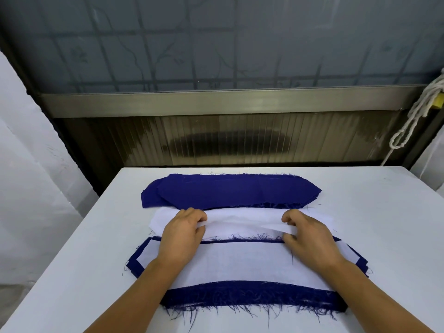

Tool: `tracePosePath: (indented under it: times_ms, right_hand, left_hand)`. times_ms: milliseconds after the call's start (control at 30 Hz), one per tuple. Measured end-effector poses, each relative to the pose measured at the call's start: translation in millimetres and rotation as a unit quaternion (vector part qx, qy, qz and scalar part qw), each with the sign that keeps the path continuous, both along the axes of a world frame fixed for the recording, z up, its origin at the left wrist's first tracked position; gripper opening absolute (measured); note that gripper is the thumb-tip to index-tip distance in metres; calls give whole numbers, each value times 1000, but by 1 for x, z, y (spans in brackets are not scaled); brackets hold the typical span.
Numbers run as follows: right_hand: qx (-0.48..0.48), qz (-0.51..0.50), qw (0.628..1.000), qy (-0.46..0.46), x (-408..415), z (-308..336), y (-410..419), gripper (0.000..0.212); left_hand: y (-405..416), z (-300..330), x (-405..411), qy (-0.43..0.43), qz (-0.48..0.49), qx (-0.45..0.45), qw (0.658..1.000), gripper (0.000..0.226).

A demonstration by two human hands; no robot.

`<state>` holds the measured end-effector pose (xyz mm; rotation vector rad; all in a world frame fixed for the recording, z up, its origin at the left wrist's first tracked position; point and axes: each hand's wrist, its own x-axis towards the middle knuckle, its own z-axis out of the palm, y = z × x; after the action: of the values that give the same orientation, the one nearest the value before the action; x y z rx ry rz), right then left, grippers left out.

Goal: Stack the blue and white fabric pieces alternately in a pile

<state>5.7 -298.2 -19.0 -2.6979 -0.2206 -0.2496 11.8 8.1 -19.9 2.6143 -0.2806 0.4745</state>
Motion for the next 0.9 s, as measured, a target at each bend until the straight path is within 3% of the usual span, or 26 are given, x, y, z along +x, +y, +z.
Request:
tracePosePath:
  times_ms: [133,267,500,567,633,700,767,900]
  right_hand:
    - [51,-15,997,-51,-7,9,-8,20]
    - [101,38,993,-55,-29,32,-20,10]
    - [133,141,965,177,-59,75,-42,34]
    - [135,135,959,209,-53,71,-42,34]
    - [126,121,960,219,-45,65,-38,34]
    - [130,95,966,200,-37,61,-35,36]
    - [133,60,979,141,-30,61,-34,35]
    - [117,32,988,-98,-34,67,-34,20]
  left_hand:
    - [12,13,-6,-16,8,-33,999,17]
    - [31,39,-20,-7,-22,-62,998,14]
    - [62,87,-50,175,-101,-103,974,20]
    - [63,91,-46,236,-95,-62,965,15]
    - [61,86,-39,251,-72,62,963,12]
    - [57,82,-31,227,-43,122,965,15]
    - [55,86,-28,182,-13,82,980,12]
    - [54,91,-31,-36,0,47,998,18]
